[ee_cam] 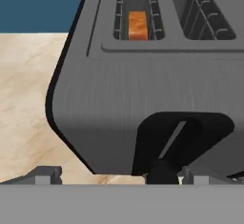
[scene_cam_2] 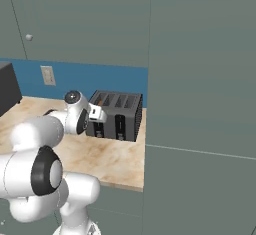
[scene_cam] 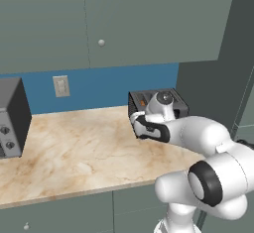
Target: Start the toaster. Once the lever pops up, take the bread to the plate on the dining counter.
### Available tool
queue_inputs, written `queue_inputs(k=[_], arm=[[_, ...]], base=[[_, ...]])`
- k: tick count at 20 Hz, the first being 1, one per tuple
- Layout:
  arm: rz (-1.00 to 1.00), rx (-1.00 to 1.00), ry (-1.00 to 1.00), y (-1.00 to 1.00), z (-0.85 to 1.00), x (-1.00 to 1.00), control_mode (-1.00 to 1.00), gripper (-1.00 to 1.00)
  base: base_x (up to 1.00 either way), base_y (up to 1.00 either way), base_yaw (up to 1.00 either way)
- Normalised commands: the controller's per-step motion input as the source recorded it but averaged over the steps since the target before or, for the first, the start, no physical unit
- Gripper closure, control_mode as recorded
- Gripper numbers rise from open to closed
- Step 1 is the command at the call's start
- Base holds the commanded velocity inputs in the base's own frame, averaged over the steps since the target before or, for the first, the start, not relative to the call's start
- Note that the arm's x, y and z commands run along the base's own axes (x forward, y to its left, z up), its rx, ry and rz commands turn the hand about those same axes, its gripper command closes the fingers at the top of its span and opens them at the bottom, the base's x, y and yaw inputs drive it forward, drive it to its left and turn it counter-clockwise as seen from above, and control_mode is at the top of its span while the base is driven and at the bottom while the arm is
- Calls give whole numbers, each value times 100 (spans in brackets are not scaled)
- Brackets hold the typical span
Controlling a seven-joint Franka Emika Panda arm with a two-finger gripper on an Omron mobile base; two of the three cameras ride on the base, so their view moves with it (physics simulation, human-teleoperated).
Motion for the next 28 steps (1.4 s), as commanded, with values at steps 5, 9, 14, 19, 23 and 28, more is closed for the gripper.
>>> queue_inputs(k=[5, 9, 14, 19, 23, 28], arm=[[0, 0, -10, 0, 10, -16, -100, -100], [0, 0, -16, 0, 12, -26, -100, -100], [0, 5, -16, -5, 20, -16, -100, -100], [0, 8, -8, -5, 36, -15, -100, -100], [-1, 3, -1, 0, 43, -2, -100, -100], [-4, 0, -1, 0, 38, -1, -100, -100]], base=[[0, 0, 0], [0, 0, 0], [0, 0, 0], [0, 0, 0], [0, 0, 0], [0, 0, 0]])
